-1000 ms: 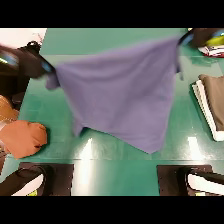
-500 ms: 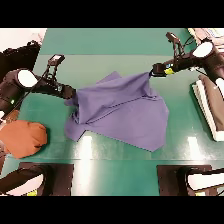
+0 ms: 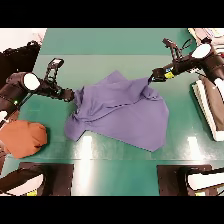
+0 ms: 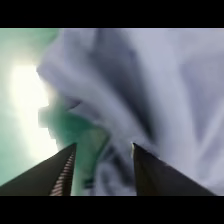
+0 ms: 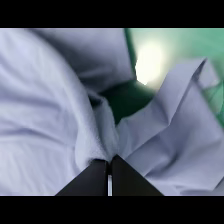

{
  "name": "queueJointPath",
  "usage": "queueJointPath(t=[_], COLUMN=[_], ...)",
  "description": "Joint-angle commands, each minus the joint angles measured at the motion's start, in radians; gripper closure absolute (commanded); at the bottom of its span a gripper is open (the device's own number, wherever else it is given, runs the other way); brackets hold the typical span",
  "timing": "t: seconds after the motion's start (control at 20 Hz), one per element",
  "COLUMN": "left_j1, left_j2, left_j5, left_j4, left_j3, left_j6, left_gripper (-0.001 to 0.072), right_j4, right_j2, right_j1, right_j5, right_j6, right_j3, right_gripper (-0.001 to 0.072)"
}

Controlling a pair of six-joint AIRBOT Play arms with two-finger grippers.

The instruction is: Fold the shirts.

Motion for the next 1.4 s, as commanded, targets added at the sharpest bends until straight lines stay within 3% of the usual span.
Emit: queueJointPath(t=[0.0, 0.1, 0.3, 0.35, 0.65, 0.7, 0.75, 0.85, 0.95, 1.1, 1.15, 1.2, 1.35], left_j1=[0.060, 0.149, 0.201, 0.201, 0.201, 0.201, 0.201, 0.201, 0.201, 0.201, 0.201, 0.200, 0.200], left_j2=[-0.005, -0.044, -0.203, -0.245, -0.349, -0.349, -0.348, -0.344, -0.344, -0.344, -0.344, -0.345, -0.345], left_j5=[0.064, 0.111, 0.117, 0.138, 0.242, 0.245, 0.241, 0.211, 0.156, 0.094, 0.090, 0.087, 0.077], left_j4=[0.061, -0.113, -0.494, -0.554, -0.680, -0.678, -0.672, -0.672, -0.667, -0.665, -0.665, -0.663, -0.649], left_j3=[0.000, 0.000, 0.000, 0.000, 0.008, 0.024, 0.044, 0.098, 0.166, 0.228, 0.230, 0.229, 0.229], left_j6=[-0.135, -0.155, 0.046, 0.060, 0.075, 0.076, 0.077, 0.104, 0.148, 0.182, 0.182, 0.182, 0.181], left_gripper=[0.0276, 0.0276, 0.0276, 0.0275, 0.0280, 0.0431, 0.0661, 0.0679, 0.0679, 0.0679, 0.0679, 0.0679, 0.0679], right_j4=[0.003, 0.002, 0.003, 0.003, 0.001, 0.000, 0.001, 0.001, 0.001, 0.000, 0.002, 0.003, 0.003], right_j2=[0.006, 0.006, 0.006, 0.006, 0.006, 0.006, 0.006, 0.006, 0.006, 0.005, 0.005, 0.000, -0.055], right_j1=[0.000, 0.001, 0.001, 0.001, 0.000, -0.008, -0.017, -0.053, -0.108, -0.202, -0.231, -0.254, -0.275], right_j5=[0.057, 0.056, 0.050, 0.049, 0.046, 0.040, 0.036, 0.034, 0.041, 0.061, 0.056, 0.051, 0.040], right_j6=[-0.013, -0.013, -0.013, -0.013, -0.013, -0.013, -0.013, -0.013, -0.012, -0.008, -0.008, -0.007, -0.006], right_j3=[-0.001, -0.001, -0.001, -0.001, -0.001, -0.001, -0.001, -0.001, -0.001, -0.006, -0.018, -0.040, -0.097], right_gripper=[0.0698, 0.0698, 0.0698, 0.0698, 0.0697, 0.0697, 0.0697, 0.0680, 0.0448, 0.0444, 0.0396, 0.0222, 0.0206])
